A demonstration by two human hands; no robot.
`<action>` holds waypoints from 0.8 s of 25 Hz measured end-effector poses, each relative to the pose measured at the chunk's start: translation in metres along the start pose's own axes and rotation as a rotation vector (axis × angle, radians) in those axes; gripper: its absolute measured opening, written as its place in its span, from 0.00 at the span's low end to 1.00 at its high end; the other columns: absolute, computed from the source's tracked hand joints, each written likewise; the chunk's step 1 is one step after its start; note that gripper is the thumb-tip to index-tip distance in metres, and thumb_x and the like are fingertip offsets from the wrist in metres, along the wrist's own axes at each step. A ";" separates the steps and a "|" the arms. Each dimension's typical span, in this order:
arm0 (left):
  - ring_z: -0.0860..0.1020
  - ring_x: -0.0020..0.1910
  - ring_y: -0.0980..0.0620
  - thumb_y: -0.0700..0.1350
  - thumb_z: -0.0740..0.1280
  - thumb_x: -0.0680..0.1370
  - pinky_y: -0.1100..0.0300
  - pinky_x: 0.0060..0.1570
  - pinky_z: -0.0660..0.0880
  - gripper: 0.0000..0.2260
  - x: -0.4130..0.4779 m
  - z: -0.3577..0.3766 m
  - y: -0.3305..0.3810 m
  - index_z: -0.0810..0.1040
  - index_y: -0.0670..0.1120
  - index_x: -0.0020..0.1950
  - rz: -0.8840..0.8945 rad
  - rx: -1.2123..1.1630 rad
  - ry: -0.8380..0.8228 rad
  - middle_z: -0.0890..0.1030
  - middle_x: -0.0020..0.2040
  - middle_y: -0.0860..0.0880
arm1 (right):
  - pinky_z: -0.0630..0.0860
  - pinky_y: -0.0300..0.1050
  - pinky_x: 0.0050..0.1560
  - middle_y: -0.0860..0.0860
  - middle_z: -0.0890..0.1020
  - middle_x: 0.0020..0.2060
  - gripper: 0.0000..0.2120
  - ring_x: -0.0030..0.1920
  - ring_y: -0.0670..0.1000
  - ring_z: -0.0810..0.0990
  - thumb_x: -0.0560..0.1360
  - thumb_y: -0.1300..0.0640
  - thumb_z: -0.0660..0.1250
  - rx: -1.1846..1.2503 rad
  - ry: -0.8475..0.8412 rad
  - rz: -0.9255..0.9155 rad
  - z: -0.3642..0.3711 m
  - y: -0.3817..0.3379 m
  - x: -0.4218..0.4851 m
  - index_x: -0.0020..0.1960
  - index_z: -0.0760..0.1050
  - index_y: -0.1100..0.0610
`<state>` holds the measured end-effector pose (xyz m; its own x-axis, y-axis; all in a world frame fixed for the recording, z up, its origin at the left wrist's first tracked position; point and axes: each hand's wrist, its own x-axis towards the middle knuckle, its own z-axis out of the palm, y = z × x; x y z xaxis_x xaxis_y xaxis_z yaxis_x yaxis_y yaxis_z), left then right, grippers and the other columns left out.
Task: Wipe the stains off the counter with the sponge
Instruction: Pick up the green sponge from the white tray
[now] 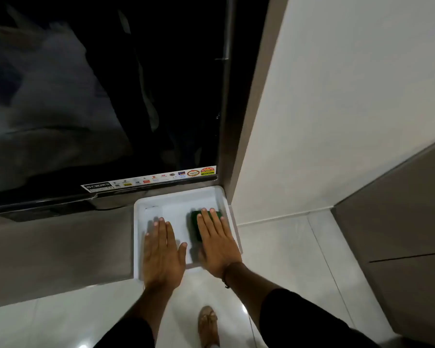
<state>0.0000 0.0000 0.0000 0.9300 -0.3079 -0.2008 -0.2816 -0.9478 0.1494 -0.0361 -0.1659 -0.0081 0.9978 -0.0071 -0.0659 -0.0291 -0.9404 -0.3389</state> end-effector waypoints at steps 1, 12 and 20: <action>0.42 0.84 0.39 0.61 0.41 0.83 0.40 0.83 0.49 0.35 0.006 0.001 -0.006 0.44 0.39 0.83 -0.016 -0.003 0.013 0.44 0.85 0.38 | 0.45 0.61 0.81 0.55 0.44 0.84 0.42 0.82 0.58 0.38 0.81 0.43 0.61 -0.036 -0.032 0.019 0.006 -0.004 0.012 0.84 0.40 0.55; 0.39 0.83 0.38 0.55 0.46 0.86 0.38 0.82 0.49 0.31 0.039 0.008 -0.022 0.44 0.38 0.83 0.093 0.043 -0.035 0.42 0.84 0.35 | 0.41 0.60 0.81 0.56 0.43 0.84 0.34 0.83 0.59 0.39 0.85 0.57 0.56 -0.139 -0.188 0.113 0.031 0.009 0.048 0.83 0.38 0.57; 0.50 0.84 0.37 0.54 0.55 0.85 0.37 0.82 0.54 0.32 0.035 -0.018 -0.029 0.52 0.36 0.82 0.097 0.037 0.016 0.53 0.84 0.35 | 0.49 0.62 0.82 0.59 0.52 0.84 0.34 0.83 0.62 0.47 0.84 0.59 0.60 -0.075 -0.061 -0.007 -0.001 -0.003 0.034 0.83 0.45 0.58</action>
<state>0.0449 0.0185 0.0061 0.9015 -0.3971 -0.1720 -0.3784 -0.9162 0.1316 -0.0021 -0.1634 -0.0084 0.9924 0.0183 -0.1214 -0.0152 -0.9631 -0.2687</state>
